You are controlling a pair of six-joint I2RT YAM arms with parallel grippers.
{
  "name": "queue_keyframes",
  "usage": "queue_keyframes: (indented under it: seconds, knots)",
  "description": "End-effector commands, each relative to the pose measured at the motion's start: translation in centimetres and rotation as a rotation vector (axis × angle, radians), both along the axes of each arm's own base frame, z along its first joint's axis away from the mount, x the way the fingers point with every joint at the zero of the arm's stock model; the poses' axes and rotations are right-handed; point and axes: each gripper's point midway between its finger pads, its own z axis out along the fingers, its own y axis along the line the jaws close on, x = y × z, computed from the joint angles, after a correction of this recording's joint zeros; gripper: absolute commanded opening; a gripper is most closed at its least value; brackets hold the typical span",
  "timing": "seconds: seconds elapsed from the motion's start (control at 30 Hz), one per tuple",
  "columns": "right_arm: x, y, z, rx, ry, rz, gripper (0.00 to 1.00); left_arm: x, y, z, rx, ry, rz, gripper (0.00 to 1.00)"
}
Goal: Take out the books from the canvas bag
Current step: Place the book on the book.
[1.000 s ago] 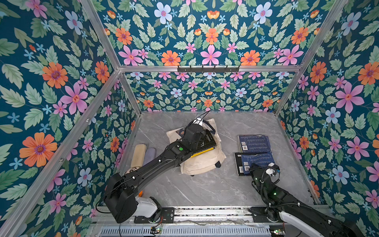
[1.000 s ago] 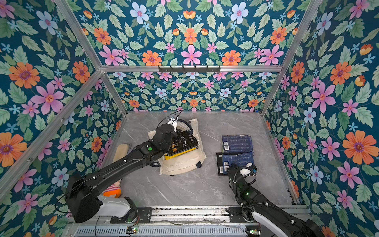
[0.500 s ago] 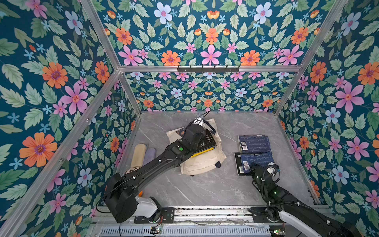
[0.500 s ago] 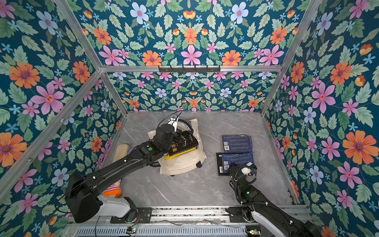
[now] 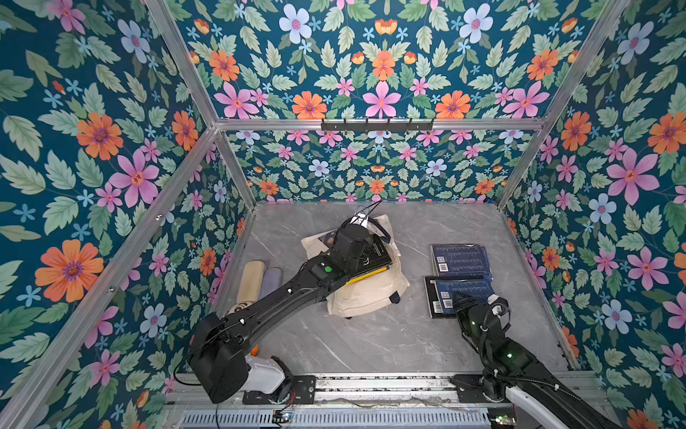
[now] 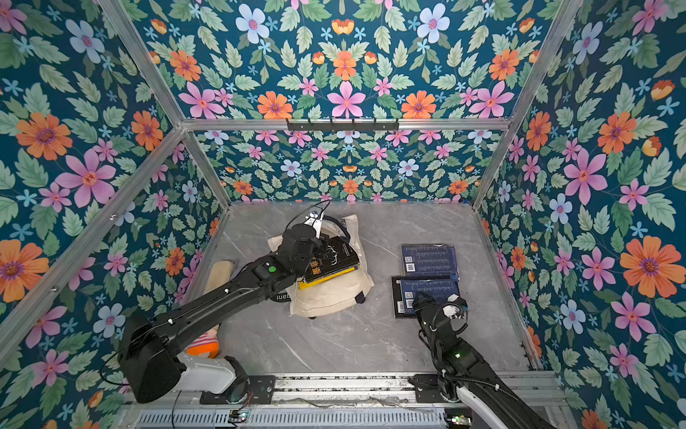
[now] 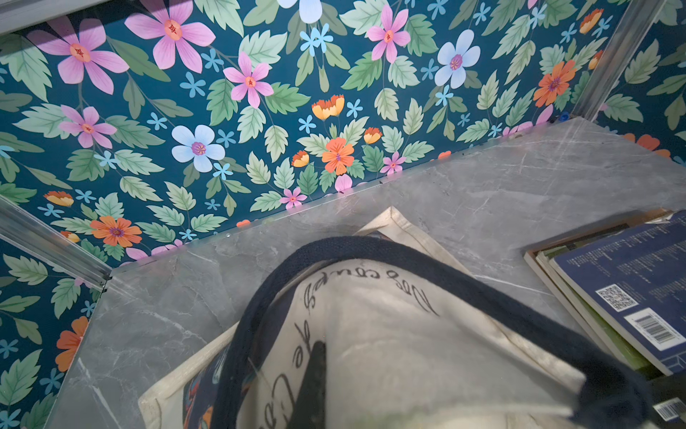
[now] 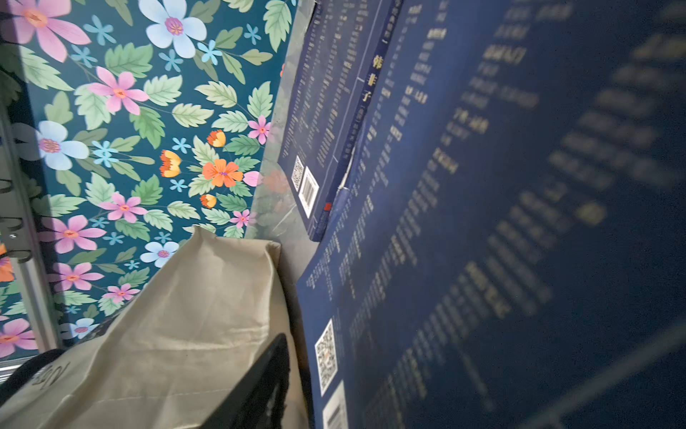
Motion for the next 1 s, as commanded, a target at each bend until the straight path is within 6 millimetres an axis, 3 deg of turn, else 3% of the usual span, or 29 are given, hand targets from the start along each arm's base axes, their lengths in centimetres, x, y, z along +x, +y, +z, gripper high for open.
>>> queue_keyframes:
  seconds: [0.0, 0.47, 0.77, 0.97]
  knots:
    - [-0.5, 0.2, -0.5, 0.013, 0.059, 0.008, 0.61, 0.2, 0.0, 1.1, -0.023, -0.029, 0.013, 0.00]
    - [-2.2, 0.4, -0.4, -0.012, 0.190, 0.050, 0.73, 0.0, 0.1, 1.5, -0.025, -0.033, 0.006, 0.00]
    - [-1.7, 0.7, 1.2, -0.068, 0.112, 0.111, 0.73, -0.2, 0.1, 1.8, -0.027, -0.036, 0.001, 0.00]
    - [-1.6, 1.2, 1.3, -0.089, 0.155, 0.140, 0.75, -0.3, 0.0, 1.9, -0.026, -0.037, -0.005, 0.00]
